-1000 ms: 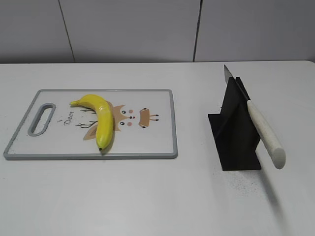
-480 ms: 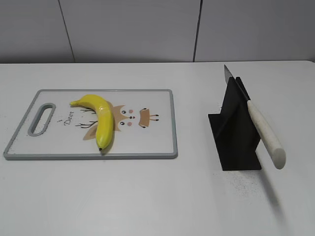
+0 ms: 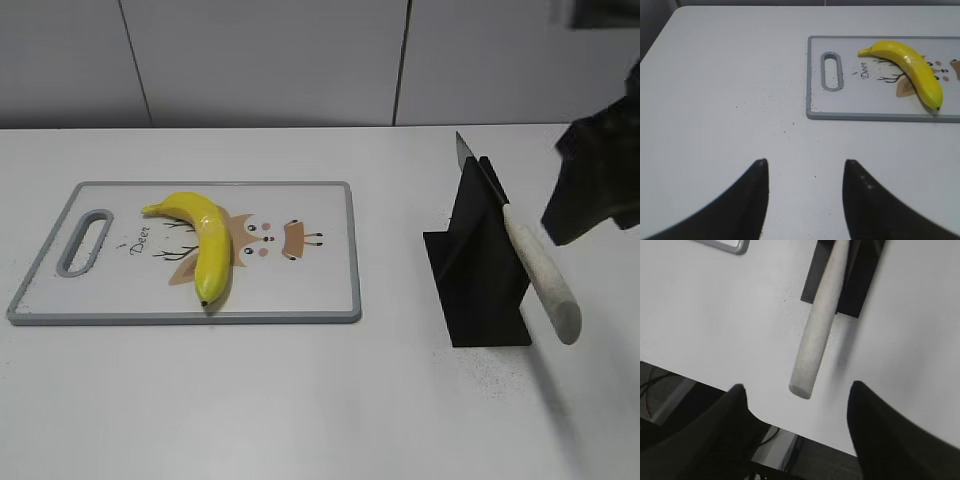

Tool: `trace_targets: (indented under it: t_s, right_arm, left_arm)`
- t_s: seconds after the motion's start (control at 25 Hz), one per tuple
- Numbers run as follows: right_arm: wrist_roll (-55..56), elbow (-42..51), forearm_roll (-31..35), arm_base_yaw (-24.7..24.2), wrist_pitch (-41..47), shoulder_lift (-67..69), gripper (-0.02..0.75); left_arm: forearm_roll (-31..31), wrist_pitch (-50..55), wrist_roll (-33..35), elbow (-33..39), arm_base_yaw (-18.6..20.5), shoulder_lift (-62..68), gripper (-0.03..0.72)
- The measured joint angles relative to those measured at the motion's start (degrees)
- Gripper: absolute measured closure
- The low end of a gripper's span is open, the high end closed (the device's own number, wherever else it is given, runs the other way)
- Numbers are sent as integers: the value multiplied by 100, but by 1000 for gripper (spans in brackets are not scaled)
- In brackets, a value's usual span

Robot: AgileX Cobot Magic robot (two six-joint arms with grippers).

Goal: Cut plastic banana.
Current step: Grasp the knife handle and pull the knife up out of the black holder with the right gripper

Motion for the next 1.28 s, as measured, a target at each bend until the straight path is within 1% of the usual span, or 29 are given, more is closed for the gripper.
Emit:
trace_targets:
  t_s: [0.08,0.2,0.64,0.92,1.0,1.08,1.2,1.28]
  right_arm:
    - [328,-34,-339,316,0,290,272]
    - [762,-34,-834,603,20,670,272]
    - [1206,-40,-879,652,33,1775,274]
    - [1606,-45,-874,652,33,2064,286]
    - [1687,-45,-874,652,33,2064,326]
    - [1855,-45,-874,652,33,2064,402]
    - [2218,-45,-834,652,40,2069,570]
    - [2323,-45,-834,652,51,2068,574]
  left_arm:
    - [0,0,0,0,0,0,217]
    - [0,0,0,0,0,0,217]
    - [0,0,0,0,0,0,217]
    - [0,0,0,0,0,0,217]
    - [0,0,0,0,0,0,217]
    - [0,0,0,0,0,0,217]
    - [0,0,0,0,0,0,217]
    - [0,0,0,0,0,0,217]
